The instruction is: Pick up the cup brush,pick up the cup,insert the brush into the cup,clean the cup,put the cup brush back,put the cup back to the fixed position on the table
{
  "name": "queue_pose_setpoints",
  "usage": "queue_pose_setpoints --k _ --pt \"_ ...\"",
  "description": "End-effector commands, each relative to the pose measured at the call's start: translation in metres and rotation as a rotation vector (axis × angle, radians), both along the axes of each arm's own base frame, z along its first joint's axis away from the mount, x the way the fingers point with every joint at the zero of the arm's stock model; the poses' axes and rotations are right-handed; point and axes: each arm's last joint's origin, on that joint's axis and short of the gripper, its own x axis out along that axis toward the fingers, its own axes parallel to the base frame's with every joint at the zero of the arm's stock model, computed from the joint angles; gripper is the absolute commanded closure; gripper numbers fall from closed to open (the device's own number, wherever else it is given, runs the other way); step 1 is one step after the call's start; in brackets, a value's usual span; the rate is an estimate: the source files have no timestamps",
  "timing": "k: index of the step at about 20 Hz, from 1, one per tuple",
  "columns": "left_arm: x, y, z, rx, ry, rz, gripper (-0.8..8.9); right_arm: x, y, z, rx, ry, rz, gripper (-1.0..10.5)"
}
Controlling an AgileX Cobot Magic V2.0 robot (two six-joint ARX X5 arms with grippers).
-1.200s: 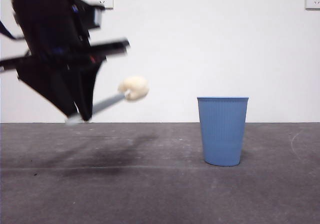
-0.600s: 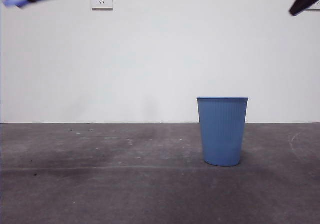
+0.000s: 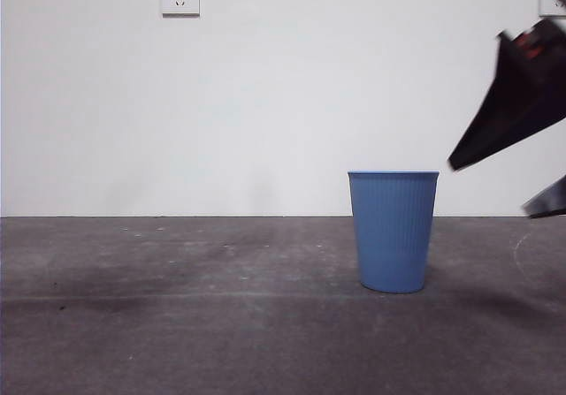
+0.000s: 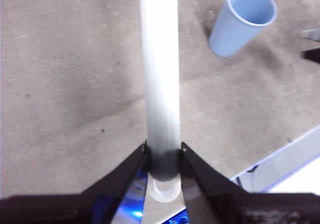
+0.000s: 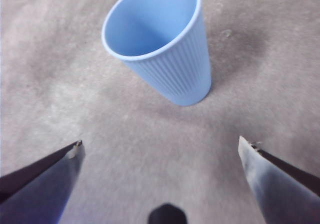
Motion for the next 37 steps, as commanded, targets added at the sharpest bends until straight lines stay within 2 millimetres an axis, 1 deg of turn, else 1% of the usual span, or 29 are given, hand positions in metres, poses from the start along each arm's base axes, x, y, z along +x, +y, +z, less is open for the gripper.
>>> queue_pose_setpoints --k 1,4,8,14,21,25,26,28,31,33,34,37 --pt "0.0 0.0 0.0 -0.001 -0.007 -0.011 8.2 0.009 0.007 -0.015 -0.027 0.024 0.028 4.1" --pt "-0.001 0.001 -0.001 0.01 0.007 -0.012 8.2 0.024 0.017 -0.032 -0.062 0.013 0.055 4.1" --pt "-0.002 0.002 -0.003 0.021 0.021 -0.011 8.2 0.036 0.029 -0.047 -0.1 -0.046 0.093 4.1" --pt "-0.002 0.002 -0.003 0.021 0.021 -0.011 8.2 0.05 0.041 -0.06 -0.134 -0.152 0.087 4.1" --pt "-0.002 0.002 -0.003 0.017 0.024 -0.005 8.2 0.064 0.05 -0.082 -0.107 -0.218 0.087 4.1" --pt "-0.002 0.002 -0.003 0.018 0.023 -0.002 8.2 0.068 0.053 -0.086 -0.075 -0.259 0.076 4.2" --pt "-0.002 0.002 -0.003 0.019 0.022 -0.001 8.2 0.069 0.053 -0.085 -0.068 -0.267 0.073 4.8" --pt "-0.002 0.002 -0.003 0.019 0.022 -0.001 8.2 0.069 0.053 -0.085 -0.067 -0.275 0.07 6.5" --pt "-0.002 0.002 -0.003 0.019 0.023 -0.001 8.2 0.069 0.053 -0.086 -0.067 -0.274 0.07 8.1" --pt "-0.002 0.002 -0.003 0.026 0.029 -0.003 8.2 0.069 0.053 -0.086 -0.063 -0.27 0.07 9.4" --pt "-0.003 0.002 -0.004 0.036 0.032 -0.009 8.2 0.069 0.053 -0.085 -0.057 -0.266 0.068 9.6" --pt "-0.004 0.004 -0.006 0.073 0.04 -0.033 8.21 0.068 0.054 -0.084 -0.041 -0.246 0.06 9.6"
